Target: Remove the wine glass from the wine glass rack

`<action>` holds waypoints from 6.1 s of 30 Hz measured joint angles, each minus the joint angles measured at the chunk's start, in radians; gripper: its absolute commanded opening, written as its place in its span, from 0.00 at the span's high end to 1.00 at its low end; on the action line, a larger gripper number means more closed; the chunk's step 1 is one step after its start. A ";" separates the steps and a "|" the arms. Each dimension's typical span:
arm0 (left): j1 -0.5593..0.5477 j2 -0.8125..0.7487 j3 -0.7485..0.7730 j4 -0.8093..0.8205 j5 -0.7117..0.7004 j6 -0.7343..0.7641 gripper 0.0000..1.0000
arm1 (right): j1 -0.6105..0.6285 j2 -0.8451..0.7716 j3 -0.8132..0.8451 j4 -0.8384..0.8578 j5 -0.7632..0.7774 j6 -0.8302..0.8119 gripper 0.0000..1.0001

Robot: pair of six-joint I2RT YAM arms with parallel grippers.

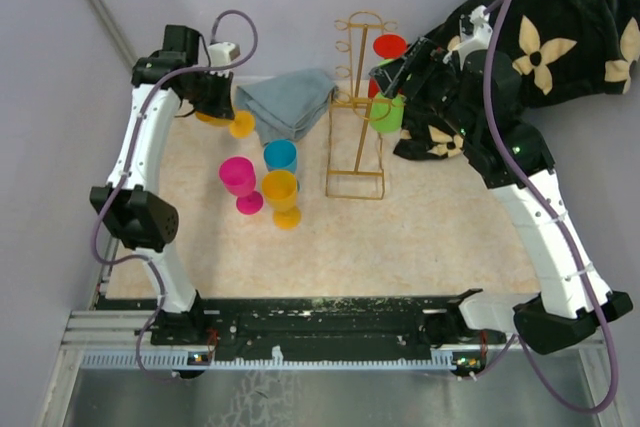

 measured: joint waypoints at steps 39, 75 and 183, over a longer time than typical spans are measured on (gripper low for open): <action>-0.169 0.311 0.141 -0.250 -0.103 0.137 0.76 | 0.000 -0.138 -0.092 -0.053 0.088 0.007 0.17; -0.170 0.011 0.124 -0.050 0.016 0.110 0.07 | -0.265 -0.072 -0.054 -0.092 -0.034 0.081 0.17; 0.090 -0.207 -0.387 0.613 0.838 -0.579 0.00 | -0.488 0.303 -0.344 0.623 -0.721 0.598 0.73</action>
